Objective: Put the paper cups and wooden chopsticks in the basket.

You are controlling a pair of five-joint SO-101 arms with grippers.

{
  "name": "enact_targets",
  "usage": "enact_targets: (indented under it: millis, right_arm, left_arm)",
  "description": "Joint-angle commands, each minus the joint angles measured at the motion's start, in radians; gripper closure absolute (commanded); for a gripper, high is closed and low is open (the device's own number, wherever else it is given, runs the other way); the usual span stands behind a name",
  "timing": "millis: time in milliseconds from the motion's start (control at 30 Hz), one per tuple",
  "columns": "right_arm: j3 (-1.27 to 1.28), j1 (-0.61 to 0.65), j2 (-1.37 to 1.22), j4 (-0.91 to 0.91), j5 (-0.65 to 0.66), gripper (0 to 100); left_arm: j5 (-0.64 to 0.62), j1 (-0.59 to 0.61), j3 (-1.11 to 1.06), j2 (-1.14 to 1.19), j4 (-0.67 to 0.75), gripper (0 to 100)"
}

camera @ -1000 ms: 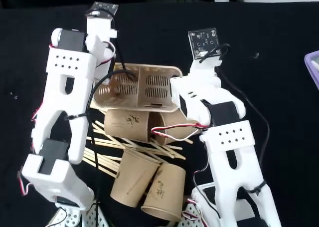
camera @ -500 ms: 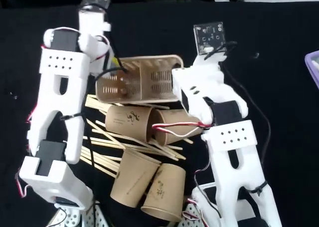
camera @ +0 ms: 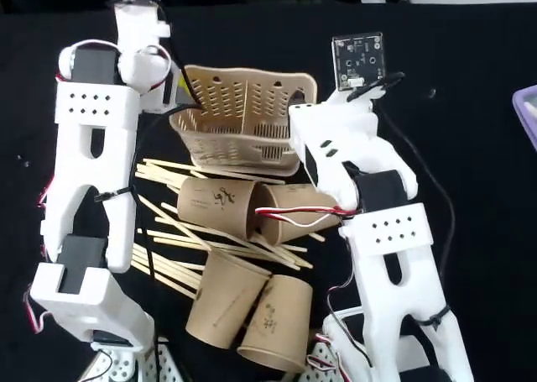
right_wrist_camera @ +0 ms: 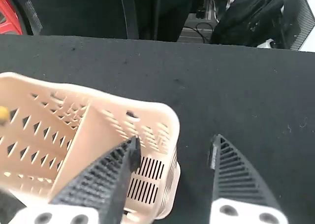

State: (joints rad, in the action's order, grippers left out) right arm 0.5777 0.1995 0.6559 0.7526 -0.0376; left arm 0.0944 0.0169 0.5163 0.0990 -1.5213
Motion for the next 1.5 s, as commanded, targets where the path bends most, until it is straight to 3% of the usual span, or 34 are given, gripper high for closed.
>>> enact_targets:
  millis: [0,133,233,400,600,733,900,1200,1467]
  right_arm:
    - [-0.099,-0.020,0.016,-0.018,0.008,76.5]
    - [-0.139,-0.023,0.018,-0.009,0.008,76.5]
    - [-0.193,-0.023,0.022,0.120,0.012,76.5]
    - [-0.248,-0.015,0.150,0.404,0.015,76.5]
    - [-0.053,0.055,0.390,0.552,0.015,76.5]
    - [0.199,0.199,0.519,0.485,0.098,76.3]
    - [0.506,0.236,0.530,0.253,0.124,76.2]
    - [0.568,0.256,0.496,0.232,0.133,76.1]
    - [0.651,0.204,0.438,0.081,0.133,76.1]
  left_arm:
    - [-0.009,0.018,0.170,-0.029,0.012,78]
    - [-0.009,0.010,0.262,-0.028,0.009,78]
    - [-0.008,0.025,0.328,-0.029,-0.020,78]
    - [-0.003,0.114,0.452,-0.029,-0.233,78]
    - [-0.003,0.292,0.423,-0.071,-0.239,78]
    - [-0.003,0.366,0.240,-0.166,-0.239,78]
    - [-0.002,0.387,-0.150,-0.298,-0.209,78]
    - [-0.046,0.383,-0.777,-0.463,0.166,78]
    - [-0.227,0.383,-1.061,-0.512,0.377,78]
